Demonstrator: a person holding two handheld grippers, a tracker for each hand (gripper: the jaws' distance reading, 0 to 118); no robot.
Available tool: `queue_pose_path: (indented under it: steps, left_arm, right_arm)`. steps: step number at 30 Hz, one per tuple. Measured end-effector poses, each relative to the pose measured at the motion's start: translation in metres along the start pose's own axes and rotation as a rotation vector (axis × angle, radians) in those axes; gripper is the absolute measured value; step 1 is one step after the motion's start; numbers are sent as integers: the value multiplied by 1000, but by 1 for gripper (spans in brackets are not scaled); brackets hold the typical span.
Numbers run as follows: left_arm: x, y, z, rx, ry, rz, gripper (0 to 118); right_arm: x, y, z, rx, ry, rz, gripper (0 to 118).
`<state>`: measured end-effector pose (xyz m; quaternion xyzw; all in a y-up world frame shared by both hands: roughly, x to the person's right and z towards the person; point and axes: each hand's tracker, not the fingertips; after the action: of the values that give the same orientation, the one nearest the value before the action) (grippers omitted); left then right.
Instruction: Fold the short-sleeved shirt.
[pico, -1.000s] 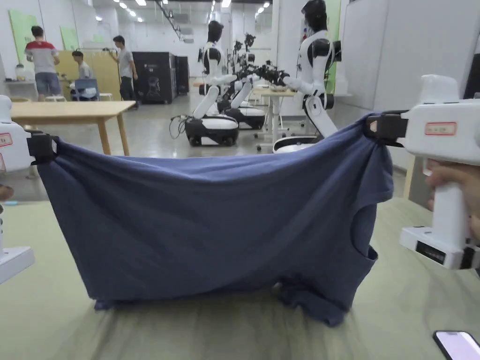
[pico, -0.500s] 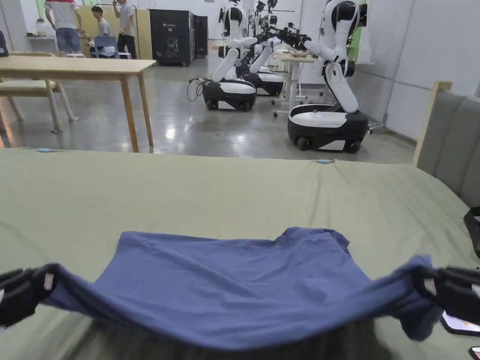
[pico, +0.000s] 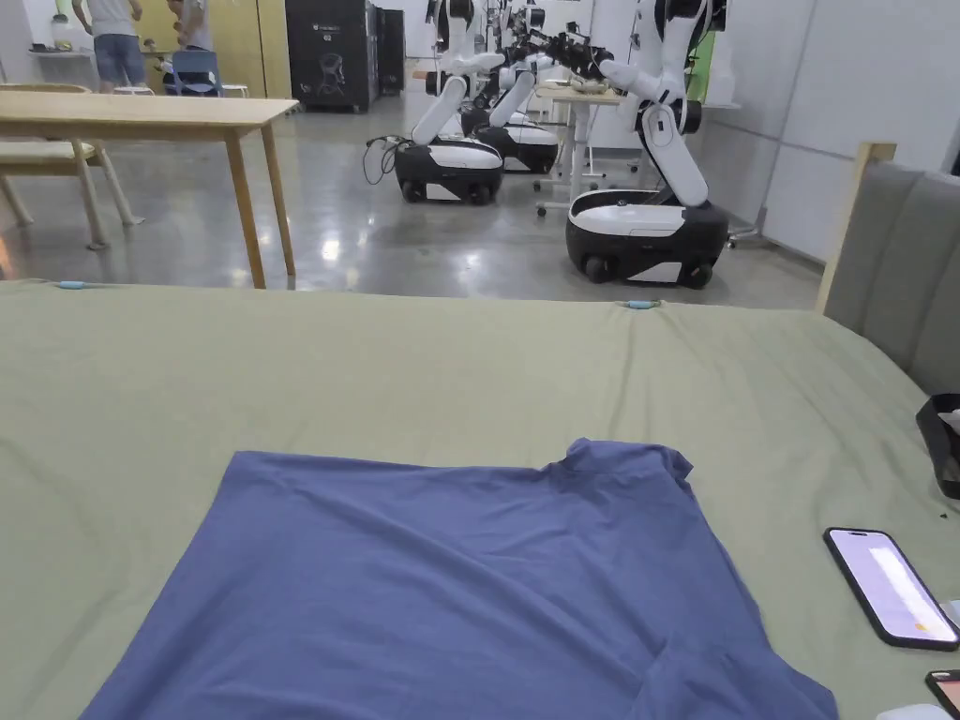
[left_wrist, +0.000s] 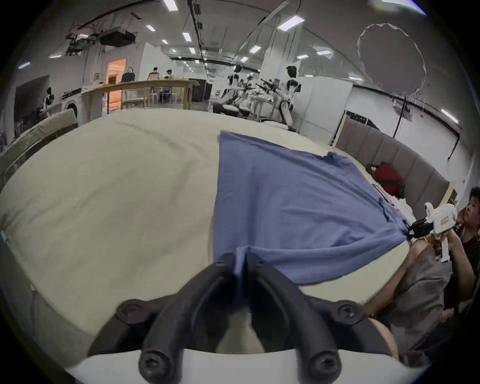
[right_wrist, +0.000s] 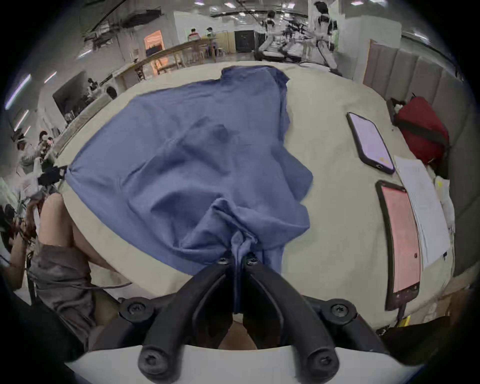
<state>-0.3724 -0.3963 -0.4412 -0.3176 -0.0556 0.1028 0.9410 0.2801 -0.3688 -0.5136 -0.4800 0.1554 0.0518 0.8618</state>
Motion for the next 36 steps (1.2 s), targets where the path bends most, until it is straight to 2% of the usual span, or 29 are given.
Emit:
queue_pose_path:
  steps: [1, 2, 3, 4, 5, 6, 8, 9, 10, 11, 12, 13, 16, 19, 20, 21, 22, 23, 25, 26, 28, 30, 31, 32, 33, 34, 35, 36]
  left_arm:
    - [1, 2, 2, 6, 1, 9, 43]
    - [1, 5, 5, 15, -2, 29, 83]
    - [1, 9, 8, -6, -8, 58, 114]
    - [1, 13, 20, -12, -32, 86, 117]
    - [1, 11, 34, 22, -41, 111, 116]
    - [3, 18, 48, 66, -46, 93, 117]
    - [9, 19, 78, 86, 11, 106, 111]
    - [12, 18, 94, 105, 23, 106, 94]
    - [16, 12, 107, 131, 30, 105, 42]
    - [20, 10, 119, 156, 58, 103, 0]
    - [23, 6, 126, 162, 95, 91, 0]
    - [26, 1, 132, 175, 116, 86, 0]
    - [30, -5, 134, 122, 77, 98, 0]
    - [30, 3, 115, 110, 78, 56, 1]
    - [31, 5, 108, 111, 86, 49, 14]
    - [29, 9, 97, 119, 92, 36, 42]
    - [27, 12, 85, 121, 89, 24, 95]
    - [26, 16, 71, 95, 71, 14, 113]
    - [24, 17, 39, -14, 61, -4, 113]
    - [17, 18, 29, 5, 44, -34, 108]
    - [16, 17, 6, -40, 127, -84, 106]
    - [14, 14, -3, -77, 148, -125, 103]
    - [14, 12, -6, -72, 146, -128, 94]
    - [13, 10, -9, -71, 148, -133, 85]
    - [13, 7, -10, -72, 144, -134, 73]
    - [13, 5, -6, -73, 130, -124, 49]
    - [13, 3, -7, -86, 105, -109, 36]
    - [14, -1, -8, -79, 114, -110, 29]
  right_arm:
    - [2, -1, 6, 34, 20, 12, 32]
    - [3, -2, 15, 60, 24, 11, 66]
    - [3, -3, 27, 61, 15, 5, 104]
    - [-2, -8, 44, 84, -24, 6, 118]
    - [-3, -11, 67, 184, -2, 29, 114]
    - [-6, -18, 88, 201, -15, 28, 112]
    - [-21, -31, 128, 244, -29, -24, 110]
    - [-28, -40, 146, 275, -20, -58, 101]
    - [-35, -50, 161, 321, -13, -88, 72]
    - [-43, -57, 170, 369, -8, -105, 39]
    - [-51, -62, 178, 405, -16, -116, 8]
    - [-59, -67, 184, 427, -35, -130, 2]
    - [-72, -65, 193, 433, -15, -140, 2]
    - [-83, -60, 196, 454, 14, -112, 2]
    - [-86, -57, 197, 459, 18, -104, 2]
    - [-89, -54, 196, 460, 20, -98, 2]
    - [-91, -52, 195, 457, 21, -94, 2]
    - [-93, -50, 194, 456, 24, -89, 2]
    - [-96, -47, 191, 454, 38, -88, 2]
    - [-97, -46, 190, 450, 45, -89, 2]
    - [-100, -46, 188, 445, 43, -88, 2]
    - [-101, -45, 187, 434, 42, -91, 2]
    - [-101, -45, 186, 429, 42, -96, 2]
    - [-77, -61, 176, 430, 57, -111, 2]
    - [-73, -62, 176, 423, 53, -116, 2]
    - [-70, -63, 175, 416, 47, -122, 2]
    - [-66, -64, 175, 409, 43, -125, 2]
    - [-72, -63, 169, 401, 35, -121, 2]
